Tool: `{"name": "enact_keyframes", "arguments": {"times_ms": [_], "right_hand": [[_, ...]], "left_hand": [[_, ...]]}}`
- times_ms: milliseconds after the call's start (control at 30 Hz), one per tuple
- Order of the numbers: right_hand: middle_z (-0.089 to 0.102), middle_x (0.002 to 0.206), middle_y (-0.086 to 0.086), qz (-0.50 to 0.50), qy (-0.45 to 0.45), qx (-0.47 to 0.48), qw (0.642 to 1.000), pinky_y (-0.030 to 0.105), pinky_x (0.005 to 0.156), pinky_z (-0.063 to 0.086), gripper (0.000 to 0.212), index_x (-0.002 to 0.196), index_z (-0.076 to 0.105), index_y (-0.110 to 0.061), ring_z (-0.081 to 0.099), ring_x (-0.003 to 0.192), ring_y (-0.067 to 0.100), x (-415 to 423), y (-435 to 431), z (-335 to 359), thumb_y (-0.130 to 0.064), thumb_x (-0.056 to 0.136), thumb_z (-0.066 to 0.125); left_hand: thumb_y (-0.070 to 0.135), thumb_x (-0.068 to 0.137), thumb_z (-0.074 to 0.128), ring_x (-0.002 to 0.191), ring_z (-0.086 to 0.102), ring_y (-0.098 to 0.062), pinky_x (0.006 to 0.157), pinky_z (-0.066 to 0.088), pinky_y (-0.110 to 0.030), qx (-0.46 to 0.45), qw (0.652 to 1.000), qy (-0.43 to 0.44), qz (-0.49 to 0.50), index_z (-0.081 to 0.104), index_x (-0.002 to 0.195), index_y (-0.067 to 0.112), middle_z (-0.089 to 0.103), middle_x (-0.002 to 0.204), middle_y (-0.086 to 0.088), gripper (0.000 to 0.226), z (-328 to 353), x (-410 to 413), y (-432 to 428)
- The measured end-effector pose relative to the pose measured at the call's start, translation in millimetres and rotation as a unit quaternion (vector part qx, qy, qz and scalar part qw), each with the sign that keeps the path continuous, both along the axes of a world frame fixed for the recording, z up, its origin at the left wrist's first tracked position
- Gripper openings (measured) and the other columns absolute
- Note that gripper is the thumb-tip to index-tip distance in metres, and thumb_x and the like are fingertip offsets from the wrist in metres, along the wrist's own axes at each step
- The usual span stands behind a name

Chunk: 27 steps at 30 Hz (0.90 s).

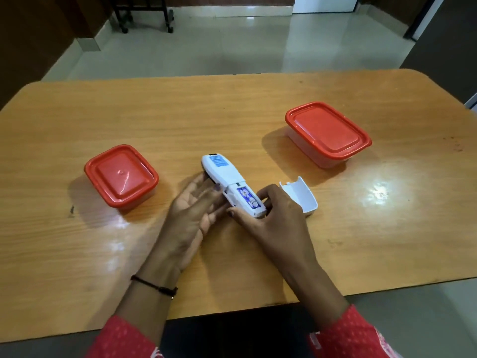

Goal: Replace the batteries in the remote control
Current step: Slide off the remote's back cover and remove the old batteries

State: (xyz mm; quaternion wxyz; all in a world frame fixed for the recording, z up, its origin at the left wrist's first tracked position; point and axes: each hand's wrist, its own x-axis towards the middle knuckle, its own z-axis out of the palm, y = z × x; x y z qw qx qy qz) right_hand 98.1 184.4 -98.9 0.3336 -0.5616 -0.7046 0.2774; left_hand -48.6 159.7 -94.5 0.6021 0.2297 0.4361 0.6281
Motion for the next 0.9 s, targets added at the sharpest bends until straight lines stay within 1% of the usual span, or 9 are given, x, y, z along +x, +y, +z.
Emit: {"name": "enact_keyframes", "arguments": {"times_ms": [200,333,400,533,600,667,767,833,900], "right_hand": [[0.066,0.080,-0.003,0.003,-0.015,-0.049,0.999,0.041,0.065,0.051,0.039,0.086,0.057,-0.020,0.063,0.074,0.017,-6,-13,-1,-0.051,0.067,0.071],[0.062,0.098,-0.001,0.009,-0.134,-0.022,0.991,0.037,0.069,0.048,0.045,0.099,0.054,-0.018,0.061,0.089,0.023,-10,-19,3,-0.055,0.075,0.064],[0.059,0.102,-0.001,0.022,-0.158,-0.010,0.987,0.036,0.069,0.046,0.046,0.105,0.054,-0.019,0.060,0.092,0.023,-11,-22,5,-0.055,0.077,0.061],[0.060,0.094,-0.006,0.073,-0.140,-0.045,0.986,0.033,0.069,0.047,0.045,0.107,0.057,-0.024,0.058,0.085,0.015,-2,-11,9,-0.056,0.076,0.063],[0.061,0.092,-0.007,0.104,-0.093,-0.069,0.988,0.030,0.069,0.046,0.036,0.110,0.059,-0.025,0.056,0.078,0.009,9,1,8,-0.047,0.082,0.062],[0.061,0.097,-0.010,0.117,-0.065,-0.064,0.989,0.030,0.072,0.045,0.023,0.113,0.057,-0.027,0.053,0.077,0.004,17,10,6,-0.033,0.091,0.055],[0.060,0.107,-0.011,0.131,-0.058,-0.043,0.989,0.028,0.077,0.045,0.024,0.114,0.055,-0.029,0.053,0.084,-0.003,15,15,4,-0.017,0.095,0.047],[0.058,0.108,-0.009,0.154,-0.074,-0.027,0.985,0.034,0.079,0.048,0.032,0.113,0.054,-0.030,0.054,0.087,-0.002,7,17,4,-0.009,0.091,0.044],[0.057,0.105,-0.004,0.170,-0.097,-0.006,0.981,0.043,0.076,0.049,0.034,0.111,0.053,-0.029,0.058,0.093,0.013,0,20,3,-0.009,0.085,0.043]], "left_hand": [[-0.003,0.089,0.056,0.116,0.057,0.000,0.081,0.051,-0.014,0.021,0.966,0.256,-0.014,0.031,0.146,0.013,0.056,0.134,0.001,0.065,-7,11,-1],[0.002,0.084,0.065,0.087,0.063,0.006,0.080,0.054,-0.018,0.007,0.939,0.343,-0.001,0.046,0.133,0.025,0.071,0.089,0.023,0.057,-9,3,-5],[0.002,0.083,0.067,0.072,0.062,0.011,0.071,0.052,-0.011,0.000,0.926,0.376,0.016,0.051,0.127,0.025,0.070,0.075,0.019,0.052,-11,1,-5],[0.011,0.083,0.068,0.072,0.059,0.012,0.069,0.047,-0.008,-0.019,0.911,0.412,-0.006,0.056,0.130,0.012,0.070,0.099,0.003,0.048,-12,-8,-4],[0.023,0.079,0.070,0.073,0.058,0.006,0.069,0.046,-0.010,-0.015,0.915,0.402,-0.028,0.055,0.131,0.020,0.066,0.088,0.007,0.054,-10,-11,-6],[0.034,0.074,0.072,0.091,0.059,0.005,0.075,0.045,-0.012,-0.001,0.911,0.411,-0.032,0.053,0.131,0.031,0.064,0.105,0.015,0.060,-10,-16,-7],[0.050,0.065,0.078,0.136,0.028,0.005,0.107,0.030,-0.021,0.007,0.838,0.541,-0.070,0.038,0.143,0.033,0.033,0.150,0.021,0.089,-13,-15,-7],[0.068,0.054,0.068,0.143,0.004,0.004,0.116,0.010,-0.024,-0.004,0.775,0.621,-0.114,0.021,0.149,0.031,0.011,0.158,0.020,0.112,-16,-11,-7],[0.078,0.049,0.053,0.142,-0.007,0.006,0.116,0.000,-0.023,-0.004,0.743,0.655,-0.136,0.011,0.150,0.031,-0.002,0.157,0.021,0.119,-18,-8,-6]]}}
